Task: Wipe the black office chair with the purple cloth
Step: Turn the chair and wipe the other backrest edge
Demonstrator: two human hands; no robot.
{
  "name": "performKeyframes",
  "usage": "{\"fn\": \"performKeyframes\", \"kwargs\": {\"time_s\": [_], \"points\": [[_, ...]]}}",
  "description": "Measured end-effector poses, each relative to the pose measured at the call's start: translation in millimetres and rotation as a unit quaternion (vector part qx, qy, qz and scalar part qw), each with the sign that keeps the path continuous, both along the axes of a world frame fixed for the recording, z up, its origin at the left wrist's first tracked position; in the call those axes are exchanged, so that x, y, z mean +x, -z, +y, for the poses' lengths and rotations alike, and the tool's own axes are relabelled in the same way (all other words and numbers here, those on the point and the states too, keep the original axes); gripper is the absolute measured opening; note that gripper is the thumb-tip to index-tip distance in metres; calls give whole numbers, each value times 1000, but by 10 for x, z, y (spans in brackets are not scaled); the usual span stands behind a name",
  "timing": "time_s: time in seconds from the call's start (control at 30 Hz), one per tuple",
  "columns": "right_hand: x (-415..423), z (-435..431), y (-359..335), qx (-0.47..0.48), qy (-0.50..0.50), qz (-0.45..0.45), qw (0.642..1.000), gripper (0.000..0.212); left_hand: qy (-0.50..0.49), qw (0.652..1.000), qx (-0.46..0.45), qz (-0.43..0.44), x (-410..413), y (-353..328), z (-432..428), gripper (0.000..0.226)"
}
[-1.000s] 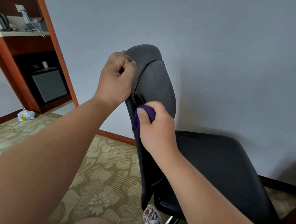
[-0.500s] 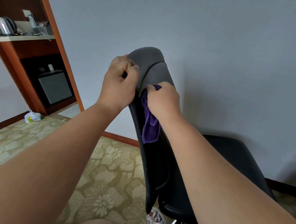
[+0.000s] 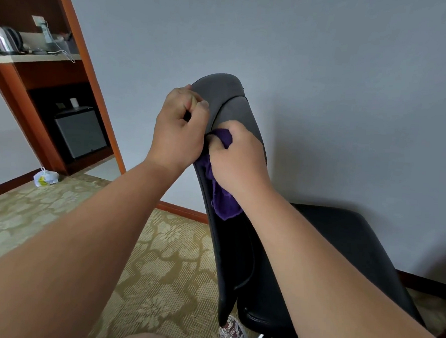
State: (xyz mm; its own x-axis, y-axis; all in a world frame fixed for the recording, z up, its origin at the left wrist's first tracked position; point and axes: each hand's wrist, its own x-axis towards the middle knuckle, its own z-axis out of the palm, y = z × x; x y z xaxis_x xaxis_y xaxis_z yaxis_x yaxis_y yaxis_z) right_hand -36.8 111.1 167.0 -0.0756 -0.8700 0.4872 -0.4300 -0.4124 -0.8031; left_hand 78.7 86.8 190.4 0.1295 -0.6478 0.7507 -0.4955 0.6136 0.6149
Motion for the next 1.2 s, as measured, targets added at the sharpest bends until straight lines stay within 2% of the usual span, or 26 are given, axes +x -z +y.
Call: {"fn": "performKeyframes", "kwargs": {"time_s": [0.17,0.27,0.47,0.67,0.8,0.9,1.03,1.2], "points": [[56,-131,-148,27,50,43,997,14,2,1000,6,-11,19,-13,27,30],[20,-64,-98,14,29,33,999,11,3,1000,0,-5,2,-3,40,30],[-8,242,444,-30,-28,-31,999,8,-9,1000,-12,8,-12,2,24,33],[-33,327,944,-95,43,-7,995,14,-7,1000,-8,-11,-11,-10,40,33],[68,257,624,-104,53,-103,988,15,-5,1000,-11,-6,-17,-12,26,32],[145,178,289,-114,35,-120,986,13,-6,1000,-11,-4,-24,5,27,30],[96,136,384,-127,26,-70,989,9,-4,1000,-9,-6,1,22,31,30],[-137,199,1034,-194,97,98,971,13,-2,1000,-10,8,-32,21,17,30]]}}
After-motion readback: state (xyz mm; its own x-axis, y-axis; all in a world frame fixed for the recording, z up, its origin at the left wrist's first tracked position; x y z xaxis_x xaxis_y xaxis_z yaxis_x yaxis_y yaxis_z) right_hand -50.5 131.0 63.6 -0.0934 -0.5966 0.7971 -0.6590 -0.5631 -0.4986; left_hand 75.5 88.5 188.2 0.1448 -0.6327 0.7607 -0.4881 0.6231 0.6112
